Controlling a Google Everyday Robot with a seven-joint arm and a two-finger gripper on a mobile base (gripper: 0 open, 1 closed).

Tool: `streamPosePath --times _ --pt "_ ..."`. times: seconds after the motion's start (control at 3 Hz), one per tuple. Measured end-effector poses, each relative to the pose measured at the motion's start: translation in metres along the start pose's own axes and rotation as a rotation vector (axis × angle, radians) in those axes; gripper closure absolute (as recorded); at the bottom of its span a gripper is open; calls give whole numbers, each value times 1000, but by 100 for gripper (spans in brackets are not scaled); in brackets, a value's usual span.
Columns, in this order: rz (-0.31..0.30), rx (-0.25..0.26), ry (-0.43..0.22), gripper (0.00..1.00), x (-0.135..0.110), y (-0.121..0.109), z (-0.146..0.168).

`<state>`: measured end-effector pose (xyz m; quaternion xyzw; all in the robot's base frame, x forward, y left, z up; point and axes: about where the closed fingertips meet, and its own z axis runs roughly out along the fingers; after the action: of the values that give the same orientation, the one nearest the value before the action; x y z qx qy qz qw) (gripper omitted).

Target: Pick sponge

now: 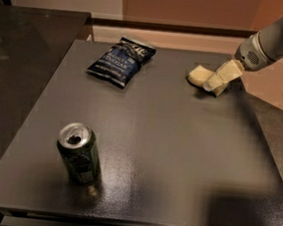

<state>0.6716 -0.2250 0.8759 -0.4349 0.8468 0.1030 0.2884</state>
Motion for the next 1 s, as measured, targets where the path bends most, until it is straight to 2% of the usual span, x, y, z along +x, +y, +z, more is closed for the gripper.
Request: streamPosePath --times 0.67,1.0 --pt "0 -65 14 0 10 19 23" --pt "-2 -81 19 0 14 24 29"
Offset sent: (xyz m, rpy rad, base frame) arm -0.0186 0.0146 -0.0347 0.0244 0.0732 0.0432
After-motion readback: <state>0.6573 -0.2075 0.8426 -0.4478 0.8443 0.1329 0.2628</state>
